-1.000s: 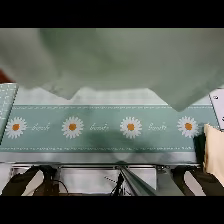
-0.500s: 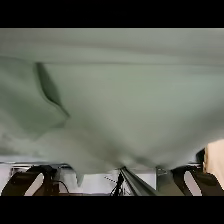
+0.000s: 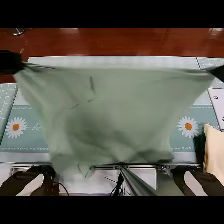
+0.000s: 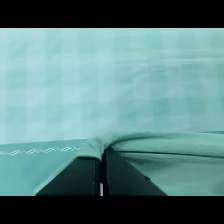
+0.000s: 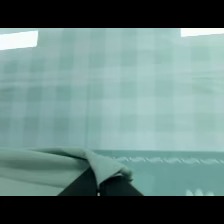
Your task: Fold the shirts.
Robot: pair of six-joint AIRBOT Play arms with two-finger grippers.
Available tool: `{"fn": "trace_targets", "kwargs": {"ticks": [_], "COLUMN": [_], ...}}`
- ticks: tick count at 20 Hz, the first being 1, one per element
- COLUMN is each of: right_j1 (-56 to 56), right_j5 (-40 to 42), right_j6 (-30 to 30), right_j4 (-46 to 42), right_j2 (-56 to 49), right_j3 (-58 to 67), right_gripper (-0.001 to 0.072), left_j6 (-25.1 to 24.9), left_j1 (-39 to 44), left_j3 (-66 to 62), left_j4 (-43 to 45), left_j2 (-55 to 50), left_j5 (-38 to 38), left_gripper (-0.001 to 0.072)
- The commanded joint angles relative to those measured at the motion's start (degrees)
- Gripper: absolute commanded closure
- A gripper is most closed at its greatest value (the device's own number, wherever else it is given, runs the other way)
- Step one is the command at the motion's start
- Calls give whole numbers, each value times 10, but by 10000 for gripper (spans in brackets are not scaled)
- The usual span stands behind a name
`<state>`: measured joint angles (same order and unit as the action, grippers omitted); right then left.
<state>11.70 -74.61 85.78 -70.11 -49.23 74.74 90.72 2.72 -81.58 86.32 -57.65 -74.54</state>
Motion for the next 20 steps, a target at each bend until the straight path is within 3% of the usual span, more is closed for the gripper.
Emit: {"fn": "trace_targets", "kwargs": {"ticks": [1, 4, 7, 12, 14, 18, 20], "right_j1": [0, 0, 0, 2, 9, 44, 46], "right_j5": [131, 153, 145, 115, 88, -59, -108], "right_j6": [-51, -57, -47, -33, -36, -77, -76], "right_j4": [78, 105, 132, 156, 156, 146, 104], "right_j2": [-161, -323, -458, -553, -550, -535, -535], "right_j3": [-25, 60, 172, 252, 252, 251, 227], "right_gripper": [690, 691, 690, 690, 690, 690, 690], "left_j6": [7, 7, 7, 71, 64, -18, -42], "left_j1": [0, 0, 0, -3, -13, -48, -56], "left_j3": [16, -34, -107, -137, -137, -137, -119], "left_j4": [-43, -96, -136, -160, -161, -159, -158], "left_j2": [-148, -273, -380, -439, -430, -422, -428], "left_j5": [118, 186, 191, 189, 146, -56, -121], "left_gripper": [689, 689, 689, 688, 688, 688, 688]}}
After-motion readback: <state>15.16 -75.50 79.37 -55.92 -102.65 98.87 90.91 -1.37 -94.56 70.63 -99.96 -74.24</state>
